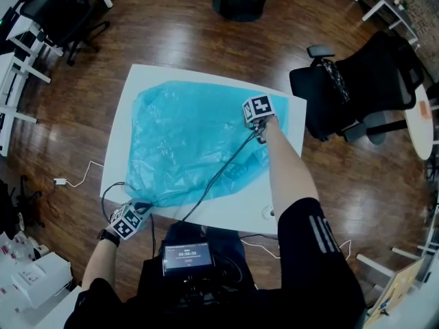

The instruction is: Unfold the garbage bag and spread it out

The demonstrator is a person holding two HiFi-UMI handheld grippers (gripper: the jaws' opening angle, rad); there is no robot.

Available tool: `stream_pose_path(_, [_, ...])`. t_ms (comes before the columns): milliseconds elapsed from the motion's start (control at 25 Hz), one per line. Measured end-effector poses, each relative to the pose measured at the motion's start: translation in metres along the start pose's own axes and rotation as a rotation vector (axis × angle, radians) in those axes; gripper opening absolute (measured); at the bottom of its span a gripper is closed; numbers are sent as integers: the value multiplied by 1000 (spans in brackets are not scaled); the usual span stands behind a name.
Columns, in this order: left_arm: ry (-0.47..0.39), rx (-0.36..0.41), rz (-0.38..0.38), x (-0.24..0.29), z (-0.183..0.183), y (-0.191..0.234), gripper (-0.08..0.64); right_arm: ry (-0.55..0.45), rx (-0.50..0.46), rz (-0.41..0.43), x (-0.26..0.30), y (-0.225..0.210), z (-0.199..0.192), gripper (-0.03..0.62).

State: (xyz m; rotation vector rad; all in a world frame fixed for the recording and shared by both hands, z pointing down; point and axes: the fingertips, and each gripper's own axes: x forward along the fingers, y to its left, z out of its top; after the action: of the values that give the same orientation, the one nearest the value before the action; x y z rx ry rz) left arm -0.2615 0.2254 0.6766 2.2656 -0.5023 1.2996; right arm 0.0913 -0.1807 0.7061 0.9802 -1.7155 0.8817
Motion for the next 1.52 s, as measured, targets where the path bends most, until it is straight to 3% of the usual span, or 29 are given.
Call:
stream_pose_path(160, [-17,-13,0,-7,2,0,7,-1,3,1,0,2,0,141])
stream_pose_path(440, [-48,-20,-6,-49,24,-3,92,-16,0,8,0,4,3,141])
stream_pose_path(720, [-71,-15,13,-91,30,-2,106,8,-9,-2,0,2,-2,141])
stream_pose_path(880, [-198,2,95,-132,65,23,104,15,-16,-10,0,2,-2,140])
stream_pose_path(1120, [-498,-54,299,-177,142,98,104,-3,-16,2,-1,6,1,140])
stream_pose_path(1320, [-601,-76,423,-197,196,156,104,4,-14,-10,1,3,-3,140])
stream_pose_path(1520, [-717,-231,456,-204,237,212,104,-3,-28,-13,0,3,-3,140])
